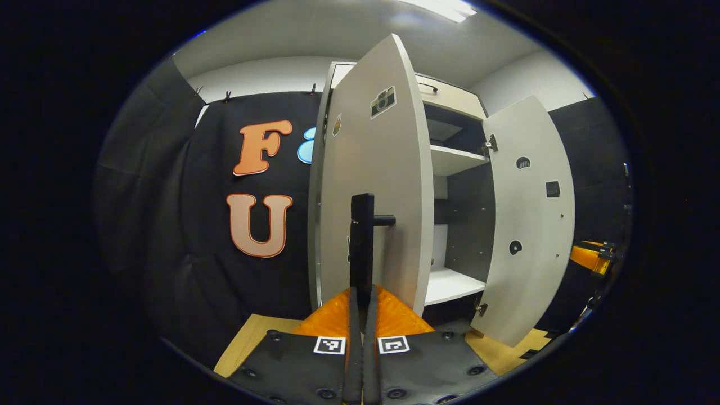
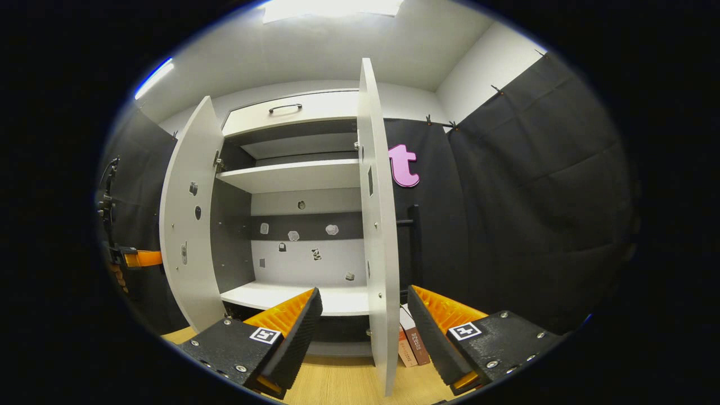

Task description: Open the right door of the double-door shoe cabinet with the right hand, and open the left door with the left hand.

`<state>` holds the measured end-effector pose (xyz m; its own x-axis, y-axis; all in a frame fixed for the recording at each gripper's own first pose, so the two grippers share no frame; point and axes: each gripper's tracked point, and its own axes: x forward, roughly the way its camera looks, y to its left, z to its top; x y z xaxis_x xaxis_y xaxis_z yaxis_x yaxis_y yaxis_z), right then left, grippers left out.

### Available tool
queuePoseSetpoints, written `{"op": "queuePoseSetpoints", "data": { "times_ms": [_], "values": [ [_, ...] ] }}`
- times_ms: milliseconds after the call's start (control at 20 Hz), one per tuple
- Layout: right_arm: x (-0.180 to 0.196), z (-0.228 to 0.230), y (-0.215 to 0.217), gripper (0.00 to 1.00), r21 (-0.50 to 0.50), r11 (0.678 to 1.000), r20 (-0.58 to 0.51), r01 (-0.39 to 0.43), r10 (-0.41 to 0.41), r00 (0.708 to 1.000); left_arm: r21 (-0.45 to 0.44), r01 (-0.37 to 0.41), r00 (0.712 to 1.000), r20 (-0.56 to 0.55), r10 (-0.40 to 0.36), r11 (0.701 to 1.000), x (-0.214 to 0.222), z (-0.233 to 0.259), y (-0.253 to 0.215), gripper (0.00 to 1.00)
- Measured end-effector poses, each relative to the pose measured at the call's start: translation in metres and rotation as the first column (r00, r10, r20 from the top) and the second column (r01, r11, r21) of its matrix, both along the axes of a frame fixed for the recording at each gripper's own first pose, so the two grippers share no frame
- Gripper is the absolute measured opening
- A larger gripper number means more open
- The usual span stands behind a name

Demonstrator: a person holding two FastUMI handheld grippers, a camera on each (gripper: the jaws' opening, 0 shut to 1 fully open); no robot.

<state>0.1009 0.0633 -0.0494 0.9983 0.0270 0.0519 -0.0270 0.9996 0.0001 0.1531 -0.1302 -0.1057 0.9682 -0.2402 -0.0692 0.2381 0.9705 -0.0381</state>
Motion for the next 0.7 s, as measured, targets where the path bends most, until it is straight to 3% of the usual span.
{"op": "queuePoseSetpoints", "data": {
  "times_ms": [350, 700],
  "values": [
    [0.003, -0.003, 0.011, 0.93, -0.024, 0.999, -0.012, -0.023, 0.023, 1.000, 0.007, -0.011, 1.000, 0.007, 0.011, 1.000, -0.001, 0.001, 0.009, 0.07],
    [0.004, 0.000, 0.020, 0.93, -0.020, 0.999, -0.012, -0.040, 0.040, 0.999, 0.017, -0.201, 0.979, 0.013, 0.201, 0.979, 0.004, 0.000, 0.062, 0.06]
  ]
}}
